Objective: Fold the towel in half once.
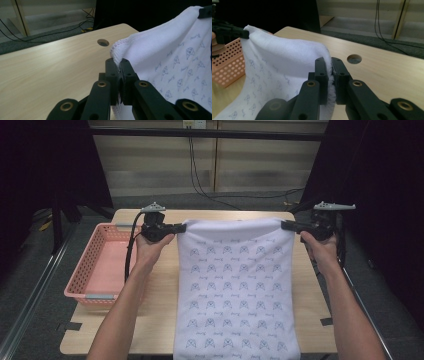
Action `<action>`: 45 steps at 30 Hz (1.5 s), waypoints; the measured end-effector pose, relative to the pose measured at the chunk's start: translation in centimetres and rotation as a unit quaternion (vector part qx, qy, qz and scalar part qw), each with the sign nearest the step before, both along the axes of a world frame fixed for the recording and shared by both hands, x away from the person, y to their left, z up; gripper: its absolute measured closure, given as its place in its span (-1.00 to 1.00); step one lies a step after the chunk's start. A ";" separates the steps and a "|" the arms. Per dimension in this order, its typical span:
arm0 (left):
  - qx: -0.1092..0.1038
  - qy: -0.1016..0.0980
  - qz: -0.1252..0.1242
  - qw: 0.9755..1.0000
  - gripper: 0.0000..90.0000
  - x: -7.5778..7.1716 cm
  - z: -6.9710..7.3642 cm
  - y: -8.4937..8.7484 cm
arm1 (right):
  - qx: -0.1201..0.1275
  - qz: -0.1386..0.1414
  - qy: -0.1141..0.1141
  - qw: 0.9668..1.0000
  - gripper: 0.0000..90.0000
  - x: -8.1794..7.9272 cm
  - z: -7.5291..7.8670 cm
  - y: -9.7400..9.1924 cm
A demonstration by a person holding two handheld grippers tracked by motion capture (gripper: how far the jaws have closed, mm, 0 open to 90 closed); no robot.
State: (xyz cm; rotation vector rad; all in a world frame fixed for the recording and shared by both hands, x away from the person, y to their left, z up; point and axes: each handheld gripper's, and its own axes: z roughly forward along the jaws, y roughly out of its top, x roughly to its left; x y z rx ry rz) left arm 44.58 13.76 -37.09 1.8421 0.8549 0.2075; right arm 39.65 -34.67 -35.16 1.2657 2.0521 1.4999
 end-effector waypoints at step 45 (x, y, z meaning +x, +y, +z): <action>0.030 0.095 -0.090 0.991 0.93 -19.1 -8.8 2.3 | -0.030 0.085 0.107 0.990 0.90 -20.2 -9.4 0.7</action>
